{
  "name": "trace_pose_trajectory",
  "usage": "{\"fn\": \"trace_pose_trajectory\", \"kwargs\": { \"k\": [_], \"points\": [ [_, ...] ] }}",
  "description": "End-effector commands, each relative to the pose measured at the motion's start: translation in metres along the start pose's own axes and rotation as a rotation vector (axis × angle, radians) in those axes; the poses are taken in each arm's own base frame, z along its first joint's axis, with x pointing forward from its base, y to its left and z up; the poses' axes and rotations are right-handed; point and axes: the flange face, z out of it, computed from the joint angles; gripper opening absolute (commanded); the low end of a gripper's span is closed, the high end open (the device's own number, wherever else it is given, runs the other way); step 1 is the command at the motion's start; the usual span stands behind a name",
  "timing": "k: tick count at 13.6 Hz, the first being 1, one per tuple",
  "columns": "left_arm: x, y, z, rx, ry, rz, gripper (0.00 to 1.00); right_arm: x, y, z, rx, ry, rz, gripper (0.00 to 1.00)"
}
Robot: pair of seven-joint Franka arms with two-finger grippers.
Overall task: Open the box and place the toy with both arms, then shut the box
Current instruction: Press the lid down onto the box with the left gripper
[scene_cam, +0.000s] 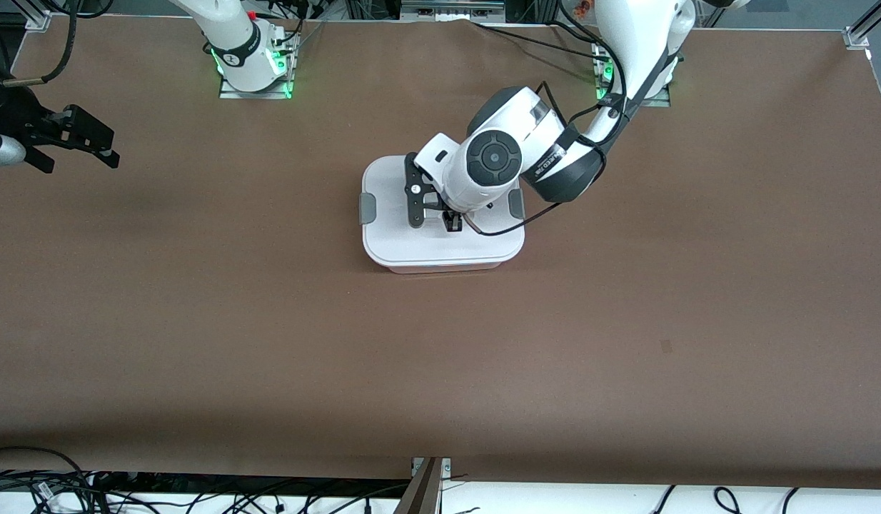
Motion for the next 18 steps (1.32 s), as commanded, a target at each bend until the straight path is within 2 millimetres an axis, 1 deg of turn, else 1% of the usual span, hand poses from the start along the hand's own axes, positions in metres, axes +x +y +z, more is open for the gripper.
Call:
{"fn": "trace_pose_trajectory", "kwargs": {
  "k": [1,2,5,12,14,16,18],
  "points": [
    [0.003,0.004,-0.002,0.025,-0.015,-0.016,0.00,0.001,0.001,-0.004,-0.021,0.006,0.018,1.00],
    [0.004,0.004,0.000,0.023,-0.018,-0.015,0.00,0.000,0.006,-0.005,-0.020,0.003,0.029,1.00],
    [0.001,0.001,0.003,0.022,-0.019,-0.021,0.00,-0.001,0.005,-0.009,-0.017,0.012,0.029,1.00],
    [0.001,-0.002,0.010,0.015,-0.025,-0.026,0.00,-0.001,0.005,-0.008,-0.013,0.014,0.031,1.00],
    [0.004,-0.001,0.018,0.012,-0.028,-0.030,0.00,0.000,0.004,-0.009,-0.011,0.020,0.029,1.00],
    [0.006,-0.002,0.020,0.023,-0.016,-0.040,0.00,0.000,0.004,-0.008,-0.009,0.020,0.031,1.00],
    [0.006,-0.003,0.026,0.017,-0.019,-0.041,0.00,0.001,0.004,-0.008,-0.009,0.020,0.031,1.00]
  ]
}}
